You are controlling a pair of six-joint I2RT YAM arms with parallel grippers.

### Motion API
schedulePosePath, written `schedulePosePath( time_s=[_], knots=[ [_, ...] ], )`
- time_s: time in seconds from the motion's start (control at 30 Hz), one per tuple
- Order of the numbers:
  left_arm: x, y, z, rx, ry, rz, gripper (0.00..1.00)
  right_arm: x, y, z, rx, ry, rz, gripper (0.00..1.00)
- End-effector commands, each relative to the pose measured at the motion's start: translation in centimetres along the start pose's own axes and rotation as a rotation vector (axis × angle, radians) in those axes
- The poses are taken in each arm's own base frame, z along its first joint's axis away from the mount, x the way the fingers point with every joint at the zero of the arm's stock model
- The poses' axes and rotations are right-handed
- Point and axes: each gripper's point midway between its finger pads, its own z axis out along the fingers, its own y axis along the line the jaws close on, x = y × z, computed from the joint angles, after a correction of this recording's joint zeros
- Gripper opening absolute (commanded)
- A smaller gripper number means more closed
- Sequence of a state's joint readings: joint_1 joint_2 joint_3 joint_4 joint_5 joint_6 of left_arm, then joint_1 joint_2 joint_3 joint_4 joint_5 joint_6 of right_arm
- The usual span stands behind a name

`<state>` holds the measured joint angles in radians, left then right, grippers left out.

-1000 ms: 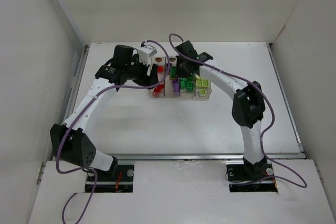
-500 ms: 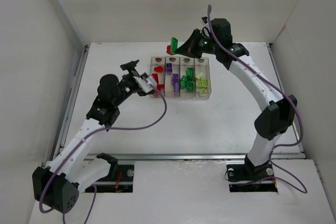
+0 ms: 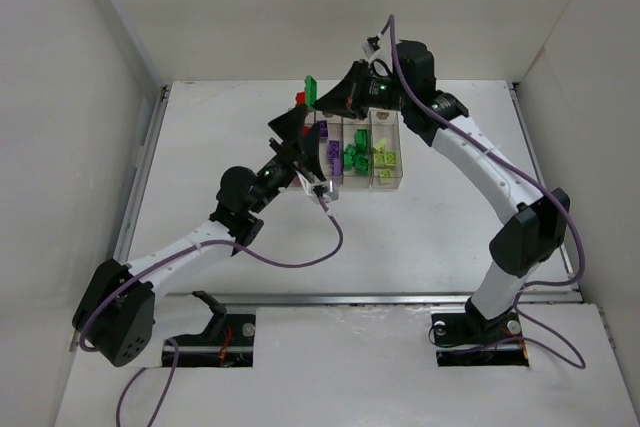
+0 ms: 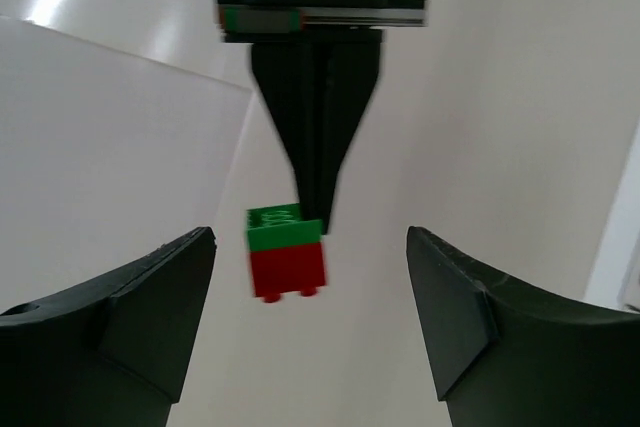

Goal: Sort the legos into containers by color

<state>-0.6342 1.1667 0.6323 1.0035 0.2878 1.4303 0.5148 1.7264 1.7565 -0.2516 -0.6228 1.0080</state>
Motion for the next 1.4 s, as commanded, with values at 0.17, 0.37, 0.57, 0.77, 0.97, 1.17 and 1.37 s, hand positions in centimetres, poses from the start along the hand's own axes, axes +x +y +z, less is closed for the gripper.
schedulePosePath(
  time_s=[0.17, 0.37, 0.57, 0.77, 0.97, 1.17, 1.37],
  knots=[
    [-0.3, 7.8, -1.0, -0.273, 0.058, 0.118, 0.68, 0.1, 2.5, -1.5, -0.071, -0.022, -0.039, 0.00],
    [-0.1, 7.0, -0.9, -0.233, 0.065, 0.121, 0.56, 0.3, 2.4, -1.7, -0.070, -0.021, -0.038, 0.00],
    [-0.3, 4.4, -0.8, -0.100, 0.044, 0.071, 0.56, 0.1, 2.8, -2.0, -0.073, -0.034, -0.044, 0.00],
    [-0.1, 4.4, -0.7, -0.076, 0.058, 0.066, 0.63, 0.1, 2.4, -1.8, -0.062, -0.037, -0.029, 0.00],
    [0.7, 5.6, 0.2, -0.116, 0.096, 0.061, 0.64, 1.3, 2.5, -1.4, -0.067, -0.007, -0.027, 0.00],
    [1.1, 5.4, 0.5, -0.110, 0.116, 0.067, 0.53, 1.9, 2.7, -0.9, -0.075, 0.010, -0.020, 0.00],
    [1.2, 5.3, 0.6, -0.096, 0.119, 0.074, 0.20, 1.9, 2.7, -0.9, -0.075, 0.010, -0.020, 0.00]
  ],
)
